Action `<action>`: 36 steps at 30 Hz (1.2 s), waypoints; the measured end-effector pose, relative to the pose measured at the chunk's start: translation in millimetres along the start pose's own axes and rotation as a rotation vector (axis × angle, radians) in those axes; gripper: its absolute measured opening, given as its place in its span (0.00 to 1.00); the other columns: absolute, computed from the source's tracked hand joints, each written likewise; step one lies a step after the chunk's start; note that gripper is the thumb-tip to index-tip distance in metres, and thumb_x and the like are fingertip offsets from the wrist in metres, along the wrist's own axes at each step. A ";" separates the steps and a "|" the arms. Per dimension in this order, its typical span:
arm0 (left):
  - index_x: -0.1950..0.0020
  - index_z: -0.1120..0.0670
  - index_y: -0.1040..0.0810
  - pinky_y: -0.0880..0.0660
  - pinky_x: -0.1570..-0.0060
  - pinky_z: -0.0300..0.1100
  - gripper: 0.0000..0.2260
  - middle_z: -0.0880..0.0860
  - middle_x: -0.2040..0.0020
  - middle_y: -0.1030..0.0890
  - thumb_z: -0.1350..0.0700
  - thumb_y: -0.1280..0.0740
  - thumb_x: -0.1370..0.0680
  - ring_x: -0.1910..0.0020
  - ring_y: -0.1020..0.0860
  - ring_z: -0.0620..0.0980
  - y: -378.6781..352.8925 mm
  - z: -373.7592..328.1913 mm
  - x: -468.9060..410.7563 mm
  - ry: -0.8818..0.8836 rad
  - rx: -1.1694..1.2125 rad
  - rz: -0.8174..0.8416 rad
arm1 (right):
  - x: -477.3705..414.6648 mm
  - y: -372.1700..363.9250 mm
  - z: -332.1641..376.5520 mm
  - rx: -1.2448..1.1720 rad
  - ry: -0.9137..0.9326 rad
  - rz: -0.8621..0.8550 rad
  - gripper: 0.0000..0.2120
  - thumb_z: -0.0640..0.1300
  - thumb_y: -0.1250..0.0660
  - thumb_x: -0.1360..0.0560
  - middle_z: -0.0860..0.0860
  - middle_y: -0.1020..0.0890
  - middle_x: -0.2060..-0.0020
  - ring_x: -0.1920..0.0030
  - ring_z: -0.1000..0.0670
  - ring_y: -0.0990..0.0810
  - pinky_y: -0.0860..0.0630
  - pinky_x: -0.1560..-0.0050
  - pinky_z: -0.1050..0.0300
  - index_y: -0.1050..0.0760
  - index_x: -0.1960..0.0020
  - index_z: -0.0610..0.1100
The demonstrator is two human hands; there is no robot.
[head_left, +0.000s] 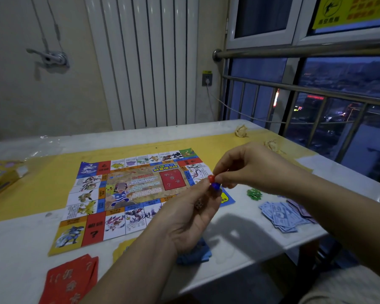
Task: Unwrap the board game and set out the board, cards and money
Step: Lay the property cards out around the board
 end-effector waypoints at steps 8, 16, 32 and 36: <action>0.41 0.65 0.27 0.28 0.43 0.52 0.18 0.60 0.54 0.25 0.73 0.51 0.23 0.52 0.24 0.55 25.5 -32.0 2.6 -0.059 0.225 -0.140 | -32.1 -6.5 -60.2 0.241 -0.223 0.054 0.01 0.39 0.28 0.28 0.52 0.17 0.67 0.72 0.61 0.21 0.28 0.72 0.71 0.18 0.58 0.43; 0.33 0.64 0.30 0.23 0.69 0.43 0.20 0.65 0.47 0.23 0.74 0.49 0.22 0.35 0.27 0.58 27.1 -28.7 1.6 -0.029 0.225 -0.097 | -51.2 -30.8 -90.6 0.466 -0.267 0.033 0.03 0.38 0.28 0.29 0.49 0.18 0.63 0.69 0.59 0.26 0.24 0.62 0.62 0.17 0.56 0.41; 0.35 0.64 0.28 0.26 0.55 0.55 0.14 0.64 0.51 0.20 0.67 0.42 0.20 0.42 0.22 0.55 35.7 -27.8 -4.2 -0.017 0.214 -0.102 | -47.0 -23.2 -98.8 0.533 -0.269 0.014 0.14 0.45 0.25 0.31 0.51 0.22 0.58 0.58 0.52 0.24 0.25 0.60 0.61 0.22 0.48 0.43; 0.36 0.64 0.27 0.26 0.56 0.55 0.13 0.64 0.50 0.21 0.66 0.42 0.19 0.50 0.21 0.55 32.4 -23.6 -4.8 -0.002 0.209 -0.088 | -39.8 -34.1 -106.9 0.499 -0.281 0.030 0.20 0.43 0.26 0.31 0.51 0.23 0.54 0.57 0.53 0.25 0.28 0.63 0.63 0.27 0.41 0.44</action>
Point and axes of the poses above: each hand's wrist, its own x-axis away from the middle knuckle, its own y-axis out of the back of the hand, z = x × y, the point moved 8 cm from there along -x, towards the middle knuckle
